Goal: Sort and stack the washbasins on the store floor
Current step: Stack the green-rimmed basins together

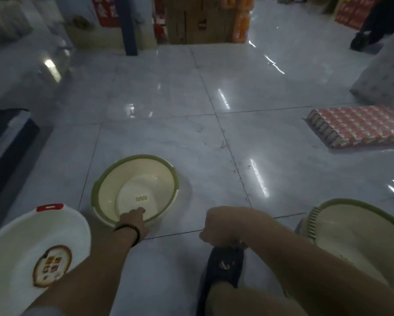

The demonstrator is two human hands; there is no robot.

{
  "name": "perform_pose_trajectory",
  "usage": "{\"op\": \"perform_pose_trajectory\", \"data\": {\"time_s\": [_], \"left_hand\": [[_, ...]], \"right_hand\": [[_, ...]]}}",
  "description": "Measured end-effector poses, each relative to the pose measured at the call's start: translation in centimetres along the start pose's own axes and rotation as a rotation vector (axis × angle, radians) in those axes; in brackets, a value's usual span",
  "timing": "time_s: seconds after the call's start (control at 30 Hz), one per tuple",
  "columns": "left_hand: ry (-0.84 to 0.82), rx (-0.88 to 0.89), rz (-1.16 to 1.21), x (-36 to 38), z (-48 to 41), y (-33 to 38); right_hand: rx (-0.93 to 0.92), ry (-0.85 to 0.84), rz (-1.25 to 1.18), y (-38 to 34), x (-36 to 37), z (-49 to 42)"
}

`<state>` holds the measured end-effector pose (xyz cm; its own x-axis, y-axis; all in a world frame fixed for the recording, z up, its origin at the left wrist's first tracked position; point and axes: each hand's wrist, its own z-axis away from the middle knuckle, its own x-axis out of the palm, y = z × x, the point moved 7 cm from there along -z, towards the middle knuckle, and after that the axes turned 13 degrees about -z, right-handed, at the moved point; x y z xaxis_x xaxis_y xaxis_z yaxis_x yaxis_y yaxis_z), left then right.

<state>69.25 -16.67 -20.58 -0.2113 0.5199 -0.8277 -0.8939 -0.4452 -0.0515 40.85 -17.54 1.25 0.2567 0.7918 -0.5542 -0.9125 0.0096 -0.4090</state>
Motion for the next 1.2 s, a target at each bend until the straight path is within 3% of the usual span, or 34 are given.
{"op": "perform_pose_trajectory", "data": {"time_s": [0.17, 0.33, 0.47, 0.57, 0.67, 0.9, 1.03, 1.2], "left_hand": [[-0.005, 0.065, -0.195, 2.6, -3.3, 1.7], [0.105, 0.093, -0.388, 3.1, -2.9, 2.8], [0.238, 0.184, -0.346, 3.3, -1.1, 3.9], [0.374, 0.233, -0.26, 0.6, 0.9, 5.0], [0.409, 0.282, -0.236, -3.3, 3.7, 7.2], [0.584, 0.575, -0.291, -12.8, 14.9, 18.2], [0.712, 0.789, -0.33, -17.6, 23.7, 26.8], [0.854, 1.064, -0.464, -19.9, 34.6, 37.4]], "right_hand": [[-0.106, 0.195, -0.256, 0.2, 2.7, -4.1], [-0.064, 0.057, -0.118, 4.1, 4.9, -5.7], [-0.03, 0.089, -0.062, 5.6, 4.0, -5.8], [-0.001, 0.155, -0.108, 5.6, 3.2, -5.6], [-0.005, 0.241, -0.208, 5.3, 2.3, -4.1], [0.077, 0.561, -0.709, 10.8, -4.3, 2.9], [0.077, 0.804, -1.054, 17.5, -10.8, 9.7], [0.085, 1.088, -1.284, 28.2, -15.7, 20.1]]}}
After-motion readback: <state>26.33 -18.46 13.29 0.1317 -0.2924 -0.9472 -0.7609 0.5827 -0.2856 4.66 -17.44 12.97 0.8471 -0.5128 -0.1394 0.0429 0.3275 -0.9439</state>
